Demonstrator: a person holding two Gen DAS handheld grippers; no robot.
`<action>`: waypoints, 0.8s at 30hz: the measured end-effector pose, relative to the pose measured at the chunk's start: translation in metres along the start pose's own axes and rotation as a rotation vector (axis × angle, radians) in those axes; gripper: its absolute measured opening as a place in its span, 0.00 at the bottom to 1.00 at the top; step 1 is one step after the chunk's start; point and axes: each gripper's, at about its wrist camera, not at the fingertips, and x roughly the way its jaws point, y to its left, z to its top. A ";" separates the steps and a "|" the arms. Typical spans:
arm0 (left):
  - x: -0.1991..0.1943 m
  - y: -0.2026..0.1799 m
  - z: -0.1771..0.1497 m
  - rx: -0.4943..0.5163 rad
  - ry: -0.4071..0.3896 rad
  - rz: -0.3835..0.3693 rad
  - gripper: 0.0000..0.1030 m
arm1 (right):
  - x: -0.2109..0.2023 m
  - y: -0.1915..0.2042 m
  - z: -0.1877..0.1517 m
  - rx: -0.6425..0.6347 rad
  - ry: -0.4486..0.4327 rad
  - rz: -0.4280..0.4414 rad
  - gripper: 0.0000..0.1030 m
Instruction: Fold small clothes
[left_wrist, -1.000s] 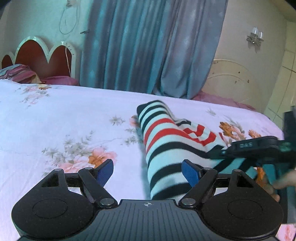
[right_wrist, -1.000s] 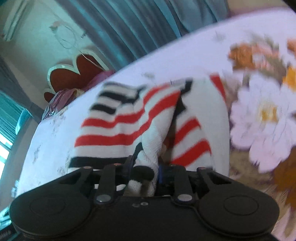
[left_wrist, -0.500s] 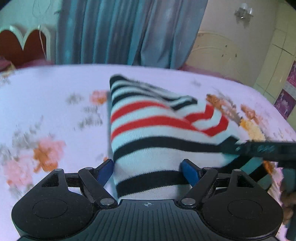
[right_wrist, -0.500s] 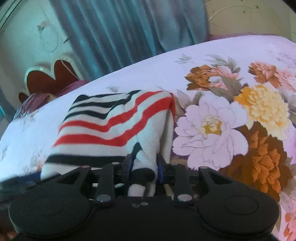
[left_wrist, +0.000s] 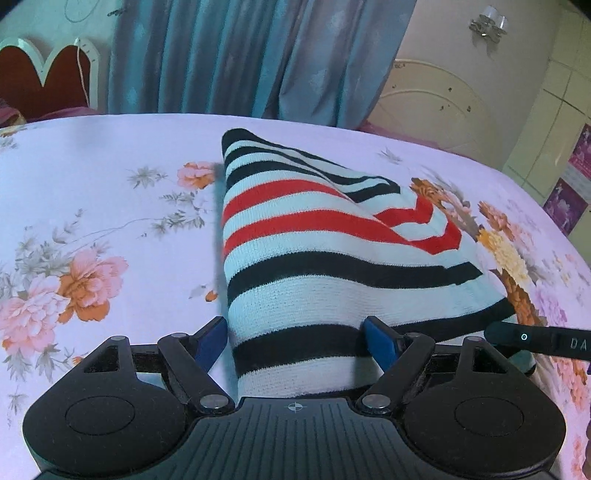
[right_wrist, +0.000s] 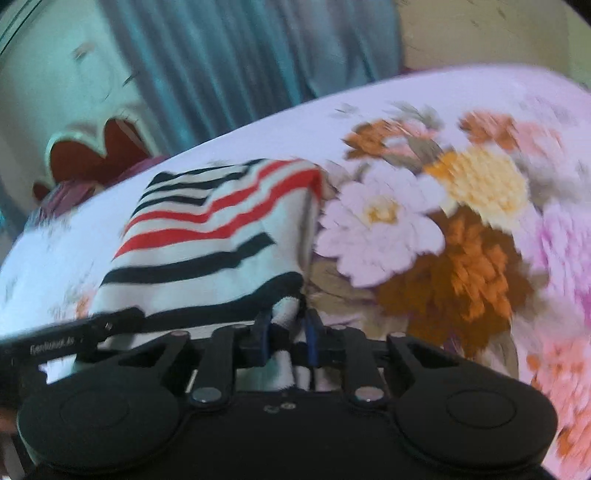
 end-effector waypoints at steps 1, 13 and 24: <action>0.000 0.001 0.000 -0.002 0.001 0.000 0.78 | 0.001 -0.006 -0.001 0.038 0.003 0.006 0.33; -0.026 -0.004 0.043 -0.017 -0.096 -0.025 0.78 | -0.030 0.038 0.041 -0.129 -0.149 -0.013 0.29; 0.042 0.010 0.064 -0.021 -0.008 0.099 0.78 | 0.060 0.064 0.076 -0.187 -0.085 -0.103 0.27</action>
